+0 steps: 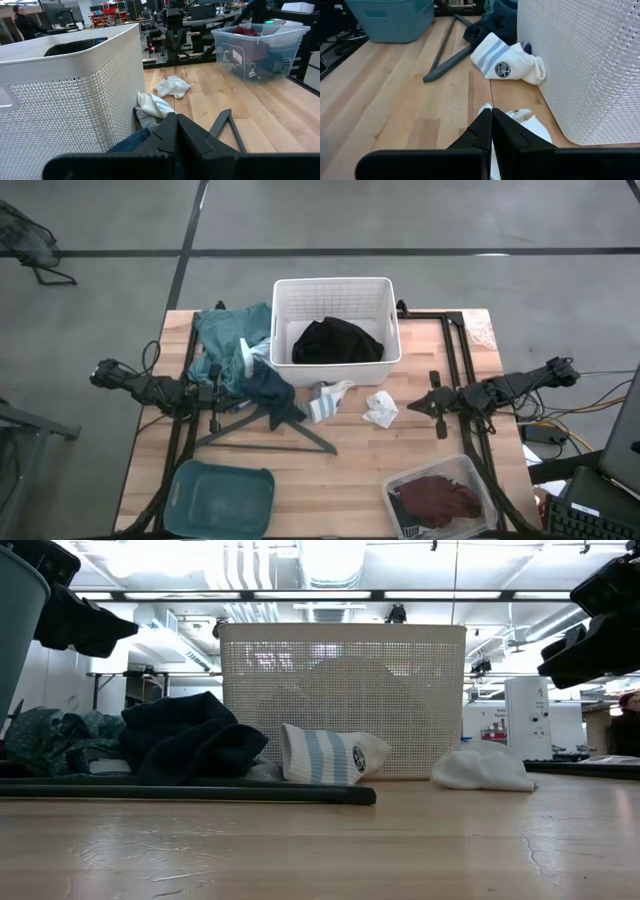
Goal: Pick & Place Cloths
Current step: Put the blue polo into the white laundry bin
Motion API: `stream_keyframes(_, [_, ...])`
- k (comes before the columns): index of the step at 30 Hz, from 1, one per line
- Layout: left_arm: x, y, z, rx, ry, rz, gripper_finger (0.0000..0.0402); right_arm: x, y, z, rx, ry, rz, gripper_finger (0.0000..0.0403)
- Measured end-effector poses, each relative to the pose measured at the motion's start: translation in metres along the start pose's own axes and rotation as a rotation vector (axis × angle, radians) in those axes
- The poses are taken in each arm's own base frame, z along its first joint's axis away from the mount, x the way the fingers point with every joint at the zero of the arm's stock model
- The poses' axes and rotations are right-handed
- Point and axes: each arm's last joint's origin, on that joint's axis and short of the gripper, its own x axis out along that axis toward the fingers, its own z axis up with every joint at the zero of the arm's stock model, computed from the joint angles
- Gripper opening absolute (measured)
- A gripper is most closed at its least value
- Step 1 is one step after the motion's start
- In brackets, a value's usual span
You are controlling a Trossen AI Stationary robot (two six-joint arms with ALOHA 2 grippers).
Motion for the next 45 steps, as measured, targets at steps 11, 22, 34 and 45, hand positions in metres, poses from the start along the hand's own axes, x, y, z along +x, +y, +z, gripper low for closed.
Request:
stream_keyframes(11, [0.0,0.0,0.0,0.0,0.0,0.0,0.0012,0.0,0.0,0.0,-0.001,0.0,-0.001,0.0008])
stream_keyframes(22, [0.0,0.0,0.0,0.0,0.0,0.0,0.0012,0.0,0.0,0.0,-0.001,0.0,-0.001,0.0008])
stream_keyframes(34, [-0.002,0.003,0.024,-0.131,-0.234,0.015,0.0012,0.0,0.0,0.0,-0.001,-0.001,0.0,0.0008])
stream_keyframes(45, [-0.007,0.007,0.046,-0.564,-0.408,-0.034,0.0012,0.0,0.0,0.0,-0.001,-0.002,0.0,0.0008])
